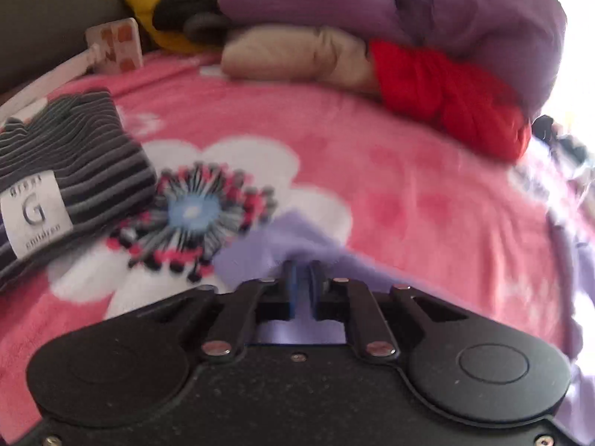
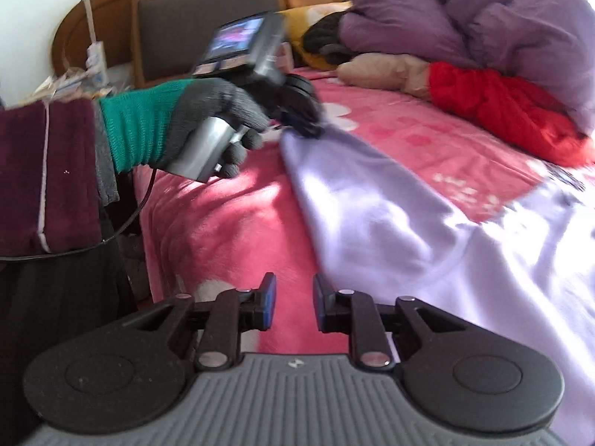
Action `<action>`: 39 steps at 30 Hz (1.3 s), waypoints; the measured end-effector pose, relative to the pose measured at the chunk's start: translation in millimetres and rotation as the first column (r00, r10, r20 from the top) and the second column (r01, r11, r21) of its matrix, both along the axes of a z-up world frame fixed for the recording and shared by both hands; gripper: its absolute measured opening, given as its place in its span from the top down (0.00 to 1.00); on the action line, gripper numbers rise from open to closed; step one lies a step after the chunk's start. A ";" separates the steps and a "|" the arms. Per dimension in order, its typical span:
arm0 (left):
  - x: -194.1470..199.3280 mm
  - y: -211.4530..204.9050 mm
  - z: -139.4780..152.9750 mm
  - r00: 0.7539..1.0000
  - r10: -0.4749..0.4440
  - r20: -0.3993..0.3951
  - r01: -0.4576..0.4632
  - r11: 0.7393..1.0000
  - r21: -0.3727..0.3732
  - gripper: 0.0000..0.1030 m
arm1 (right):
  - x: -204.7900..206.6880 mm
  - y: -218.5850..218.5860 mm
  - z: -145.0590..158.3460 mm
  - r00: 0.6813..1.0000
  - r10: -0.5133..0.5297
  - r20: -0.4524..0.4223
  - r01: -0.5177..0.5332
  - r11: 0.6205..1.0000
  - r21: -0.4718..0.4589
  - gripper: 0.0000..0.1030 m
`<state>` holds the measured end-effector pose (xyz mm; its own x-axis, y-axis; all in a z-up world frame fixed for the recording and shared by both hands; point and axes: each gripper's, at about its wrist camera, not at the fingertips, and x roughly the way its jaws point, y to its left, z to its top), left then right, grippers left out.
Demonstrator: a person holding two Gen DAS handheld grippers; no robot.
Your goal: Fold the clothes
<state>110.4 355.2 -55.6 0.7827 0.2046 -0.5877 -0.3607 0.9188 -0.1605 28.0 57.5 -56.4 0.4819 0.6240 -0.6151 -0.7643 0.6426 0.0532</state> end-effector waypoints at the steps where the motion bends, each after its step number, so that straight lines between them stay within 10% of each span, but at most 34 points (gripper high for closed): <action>1: 2.0 -9.8 3.2 0.997 -0.070 0.023 0.069 0.997 0.017 0.77 | 2.0 -11.2 1.3 1.000 -0.028 -0.005 0.028 1.000 0.011 0.72; 2: 6.8 -12.2 0.6 0.998 -0.066 0.001 0.066 0.998 0.016 0.61 | 4.0 -22.6 2.8 0.998 -0.058 -0.010 0.058 0.998 0.020 0.72; 6: 22.7 -4.3 -9.9 0.988 0.117 -0.099 -0.117 0.993 0.002 0.67 | 15.1 -77.7 5.6 0.981 -0.189 -0.029 0.191 0.980 0.056 0.63; 10: 30.2 -41.1 15.8 0.999 0.030 0.022 -0.032 0.995 0.097 0.55 | 37.4 -146.5 7.7 0.931 -0.362 -0.047 0.365 0.929 0.059 0.62; 18: 100.8 -108.3 25.7 0.961 -0.264 0.081 0.272 0.955 -0.114 0.55 | 118.5 -271.7 19.9 0.754 -0.650 -0.095 0.657 0.749 0.086 0.60; 29: 186.1 -168.0 17.0 0.906 -0.419 0.063 0.416 0.849 -0.326 0.55 | 252.8 -348.9 13.1 0.676 -0.702 -0.222 0.735 0.661 0.147 0.51; 37: 233.2 -189.6 -6.9 0.894 -0.449 -0.013 0.414 0.834 -0.364 0.56 | 310.8 -362.4 -11.0 0.641 -0.688 -0.340 0.762 0.622 0.177 0.46; 39: 240.8 -191.7 -9.4 0.893 -0.450 -0.029 0.411 0.839 -0.357 0.71 | 323.2 -366.1 -22.2 0.628 -0.663 -0.408 0.768 0.611 0.191 0.54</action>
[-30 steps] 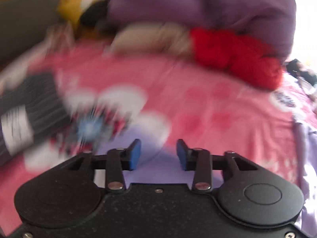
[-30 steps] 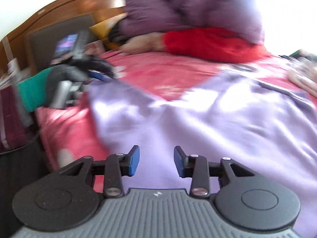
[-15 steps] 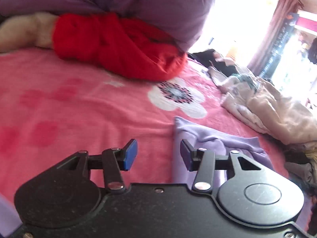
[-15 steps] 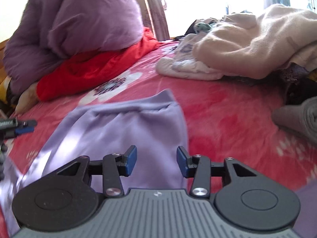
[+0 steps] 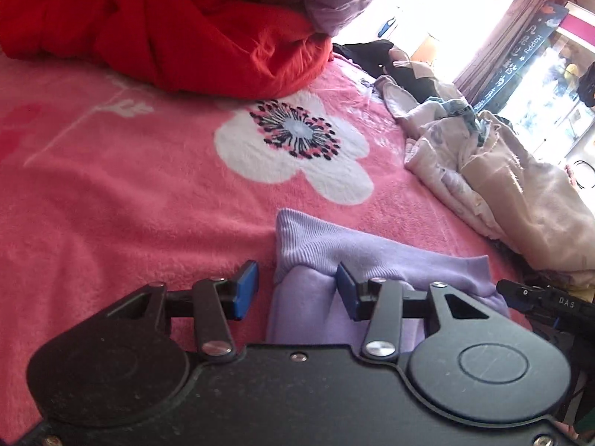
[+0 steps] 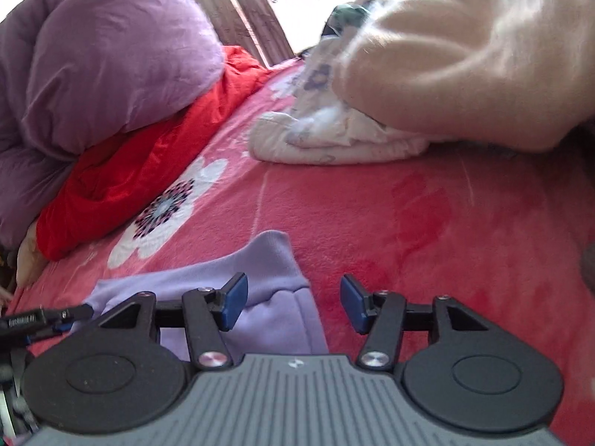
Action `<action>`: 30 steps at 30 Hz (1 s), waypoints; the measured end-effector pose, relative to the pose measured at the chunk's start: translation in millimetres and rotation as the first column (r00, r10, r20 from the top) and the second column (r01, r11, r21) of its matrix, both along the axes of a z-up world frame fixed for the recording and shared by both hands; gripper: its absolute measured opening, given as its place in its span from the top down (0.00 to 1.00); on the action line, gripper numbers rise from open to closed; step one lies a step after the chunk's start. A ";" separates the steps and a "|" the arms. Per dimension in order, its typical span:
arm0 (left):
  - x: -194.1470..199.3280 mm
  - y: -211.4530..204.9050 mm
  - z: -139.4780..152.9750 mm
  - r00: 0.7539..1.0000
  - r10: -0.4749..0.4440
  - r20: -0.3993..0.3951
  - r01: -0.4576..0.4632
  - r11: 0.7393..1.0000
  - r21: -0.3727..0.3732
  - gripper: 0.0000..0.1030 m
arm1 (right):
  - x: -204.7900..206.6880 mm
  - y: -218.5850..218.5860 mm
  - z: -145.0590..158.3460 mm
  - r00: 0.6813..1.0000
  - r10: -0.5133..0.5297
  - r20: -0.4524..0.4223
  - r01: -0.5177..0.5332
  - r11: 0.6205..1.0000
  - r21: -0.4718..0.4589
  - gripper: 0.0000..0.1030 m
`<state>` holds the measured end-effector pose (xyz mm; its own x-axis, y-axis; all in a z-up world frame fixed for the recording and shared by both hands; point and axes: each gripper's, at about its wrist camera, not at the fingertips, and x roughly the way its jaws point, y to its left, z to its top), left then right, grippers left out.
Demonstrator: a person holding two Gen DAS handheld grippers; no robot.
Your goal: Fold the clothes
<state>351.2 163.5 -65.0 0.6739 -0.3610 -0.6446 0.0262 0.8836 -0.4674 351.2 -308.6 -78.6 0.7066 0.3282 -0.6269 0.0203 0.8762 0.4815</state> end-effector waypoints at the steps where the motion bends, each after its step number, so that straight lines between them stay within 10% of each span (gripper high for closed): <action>1: 3.2 -1.7 0.1 1.000 -0.014 -0.006 0.014 1.000 0.011 0.85 | 6.0 1.0 -4.9 0.999 0.032 -0.020 -0.031 0.999 0.028 0.83; 5: -2.9 5.5 13.4 0.985 -0.073 0.159 0.078 0.997 -0.026 0.90 | -5.2 7.4 9.6 0.994 0.038 0.106 -0.031 0.997 -0.066 0.86; 11: 14.8 8.3 -8.1 0.999 -0.035 0.024 0.033 0.995 0.091 0.71 | 4.8 14.8 -10.2 0.999 -0.005 0.033 0.011 0.983 -0.185 0.82; 13: 8.7 10.9 0.4 0.999 0.001 0.044 -0.007 0.992 0.128 0.60 | 0.8 24.1 3.8 0.998 -0.005 0.056 0.021 0.961 -0.276 0.56; 15: -3.0 13.4 11.2 0.996 0.032 0.083 -0.044 0.987 0.153 0.62 | -11.7 28.7 19.3 0.992 -0.021 0.126 0.065 0.931 -0.358 0.51; 20: -48.7 -6.4 34.6 0.971 -0.095 0.220 0.078 0.993 0.087 0.63 | -42.4 34.2 42.9 0.963 0.024 0.269 0.060 0.952 -0.301 0.52; 24: -41.2 -29.9 -6.6 0.994 -0.108 0.030 0.100 0.975 0.198 0.67 | -16.9 50.1 -4.6 0.995 0.098 -0.004 -0.093 0.935 -0.343 0.55; 30: -99.5 -43.7 40.6 0.978 -0.121 0.169 0.081 0.970 0.227 0.62 | -81.3 43.3 39.9 0.988 0.065 0.142 -0.026 0.966 -0.258 0.51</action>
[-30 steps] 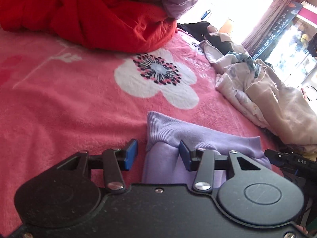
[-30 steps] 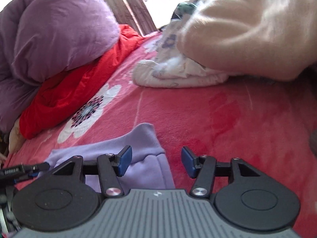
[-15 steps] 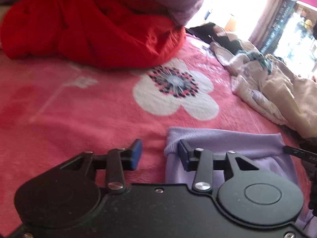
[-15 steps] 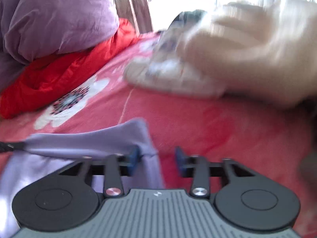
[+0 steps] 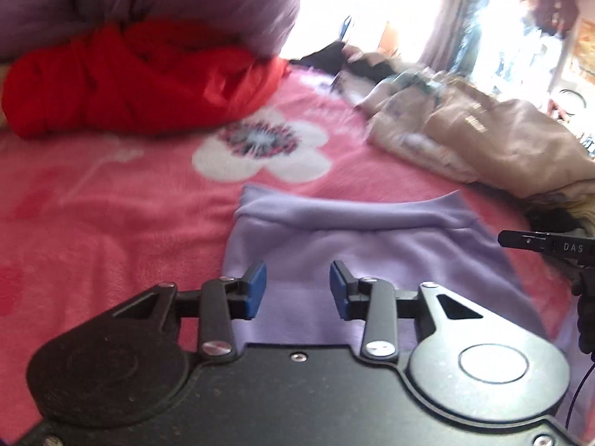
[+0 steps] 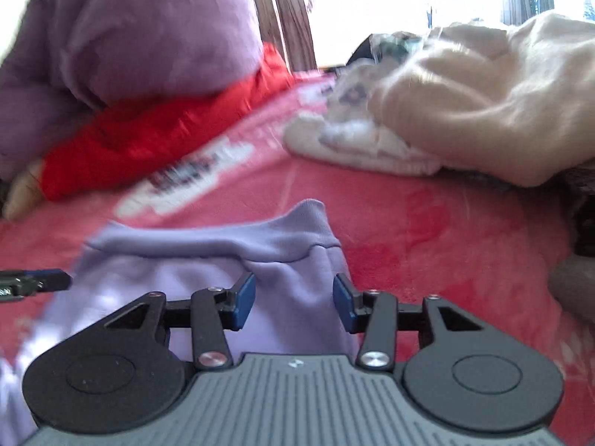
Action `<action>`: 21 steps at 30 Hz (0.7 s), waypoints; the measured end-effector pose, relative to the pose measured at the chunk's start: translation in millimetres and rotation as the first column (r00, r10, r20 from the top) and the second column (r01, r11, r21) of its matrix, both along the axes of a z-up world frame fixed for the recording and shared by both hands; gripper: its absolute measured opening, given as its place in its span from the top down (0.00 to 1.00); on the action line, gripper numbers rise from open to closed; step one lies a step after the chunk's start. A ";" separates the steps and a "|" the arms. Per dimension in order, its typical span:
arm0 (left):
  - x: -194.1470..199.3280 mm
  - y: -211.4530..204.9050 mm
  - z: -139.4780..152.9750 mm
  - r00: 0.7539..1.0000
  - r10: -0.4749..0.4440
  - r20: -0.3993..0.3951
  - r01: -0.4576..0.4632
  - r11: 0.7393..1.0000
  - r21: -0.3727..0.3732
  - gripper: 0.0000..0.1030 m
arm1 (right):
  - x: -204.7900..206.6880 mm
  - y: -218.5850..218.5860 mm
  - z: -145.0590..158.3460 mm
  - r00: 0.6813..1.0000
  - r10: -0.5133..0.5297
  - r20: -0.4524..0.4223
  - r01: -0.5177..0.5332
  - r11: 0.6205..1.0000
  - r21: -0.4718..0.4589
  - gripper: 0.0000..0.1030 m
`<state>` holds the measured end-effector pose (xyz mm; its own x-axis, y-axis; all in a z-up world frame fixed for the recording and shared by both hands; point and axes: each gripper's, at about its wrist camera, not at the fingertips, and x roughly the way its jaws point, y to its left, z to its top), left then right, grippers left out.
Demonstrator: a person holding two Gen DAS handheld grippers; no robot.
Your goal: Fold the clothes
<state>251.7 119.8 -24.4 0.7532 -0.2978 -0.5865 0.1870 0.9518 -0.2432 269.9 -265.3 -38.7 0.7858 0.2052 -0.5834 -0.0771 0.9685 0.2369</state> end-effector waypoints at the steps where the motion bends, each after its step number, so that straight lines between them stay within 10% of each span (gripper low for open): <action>1: -15.1 -3.7 5.8 1.000 0.000 0.009 0.000 1.000 -0.006 0.62 | -18.8 1.2 4.8 1.000 -0.005 0.015 0.005 1.000 0.012 0.50; 9: -136.9 -39.2 2.3 1.000 -0.010 0.000 0.010 0.997 0.081 0.62 | -158.1 21.6 0.9 0.999 0.039 0.030 -0.042 0.996 0.080 0.50; 21: -268.2 -91.0 -42.0 0.973 -0.178 -0.149 0.221 0.904 0.367 0.68 | -274.7 129.6 -41.4 0.902 0.371 -0.220 -0.424 0.854 -0.301 0.55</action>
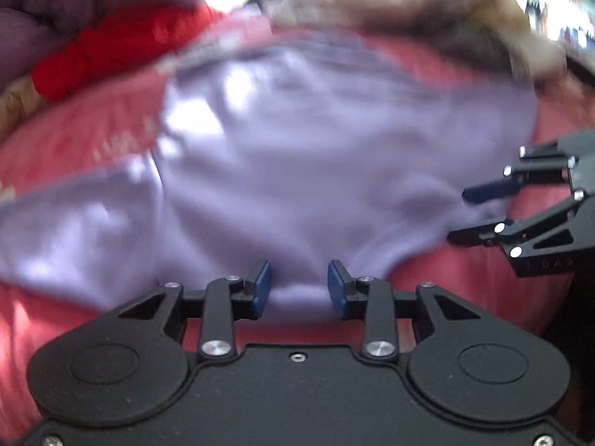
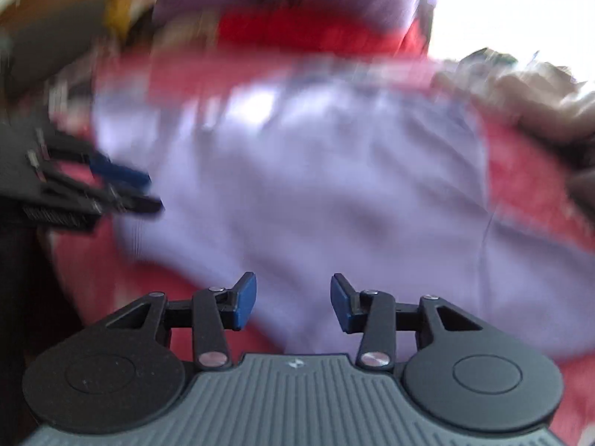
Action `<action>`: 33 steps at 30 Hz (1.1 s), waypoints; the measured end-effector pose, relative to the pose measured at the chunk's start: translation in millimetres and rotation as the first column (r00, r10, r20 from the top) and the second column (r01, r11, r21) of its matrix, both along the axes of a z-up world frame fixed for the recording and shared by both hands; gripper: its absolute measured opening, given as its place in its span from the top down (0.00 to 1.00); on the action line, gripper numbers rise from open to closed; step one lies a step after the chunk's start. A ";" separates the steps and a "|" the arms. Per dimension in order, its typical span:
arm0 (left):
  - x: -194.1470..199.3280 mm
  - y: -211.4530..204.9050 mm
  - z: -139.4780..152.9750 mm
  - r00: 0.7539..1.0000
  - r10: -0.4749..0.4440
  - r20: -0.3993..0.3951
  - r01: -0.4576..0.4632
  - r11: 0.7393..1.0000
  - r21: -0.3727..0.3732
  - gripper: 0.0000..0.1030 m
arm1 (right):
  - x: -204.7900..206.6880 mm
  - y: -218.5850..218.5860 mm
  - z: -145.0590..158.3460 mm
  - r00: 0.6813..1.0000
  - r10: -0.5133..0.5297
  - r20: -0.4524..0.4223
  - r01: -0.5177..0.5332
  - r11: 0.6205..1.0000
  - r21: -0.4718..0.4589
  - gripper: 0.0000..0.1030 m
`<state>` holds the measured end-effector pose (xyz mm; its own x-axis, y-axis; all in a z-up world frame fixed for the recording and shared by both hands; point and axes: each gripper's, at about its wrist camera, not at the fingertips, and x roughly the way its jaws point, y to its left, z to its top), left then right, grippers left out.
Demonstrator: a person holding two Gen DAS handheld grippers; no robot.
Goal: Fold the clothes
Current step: 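Bring both tools together over the flattened sweatshirt body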
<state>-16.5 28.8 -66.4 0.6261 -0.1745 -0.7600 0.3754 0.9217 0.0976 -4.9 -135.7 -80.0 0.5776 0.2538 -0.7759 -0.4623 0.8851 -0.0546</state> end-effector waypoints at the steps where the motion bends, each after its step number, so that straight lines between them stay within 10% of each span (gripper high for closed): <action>1: -6.3 -5.2 0.6 0.999 -0.017 0.032 0.016 0.999 0.040 0.68 | -11.4 5.0 -2.9 0.999 0.023 0.048 -0.021 0.999 -0.042 0.55; 5: -16.8 -8.2 21.0 0.994 -0.008 0.107 0.007 1.000 0.008 0.68 | -24.6 8.8 17.3 0.992 -0.006 0.128 0.007 1.000 -0.009 0.61; 10: -10.0 -13.9 2.8 0.999 -0.036 0.007 0.036 0.999 0.027 0.62 | -18.5 0.0 13.6 0.999 -0.040 0.020 0.039 0.998 0.058 0.59; 13: -7.4 -3.6 21.4 0.997 0.013 0.079 -0.003 0.992 -0.124 0.62 | -27.5 -21.0 29.6 0.991 -0.127 0.029 0.120 0.977 0.179 0.54; 18: 10.3 9.4 23.0 0.993 0.110 0.050 -0.086 0.931 -0.354 0.61 | -28.9 -100.1 25.7 0.877 -0.458 -0.143 0.467 0.745 0.477 0.46; 24: 29.5 14.2 16.9 0.982 0.181 -0.051 -0.183 0.850 -0.495 0.61 | -30.5 -162.1 -3.7 0.726 -0.626 -0.284 0.655 0.505 0.562 0.45; 27: 33.8 10.6 15.2 0.979 0.194 -0.067 -0.201 0.835 -0.513 0.61 | -27.9 -167.8 -16.2 0.709 -0.634 -0.309 0.672 0.475 0.568 0.46; 33: 39.9 -4.8 13.5 0.986 0.151 -0.065 -0.163 0.854 -0.494 0.61 | -16.2 -158.5 -22.8 0.743 -0.630 -0.227 0.635 0.554 0.539 0.46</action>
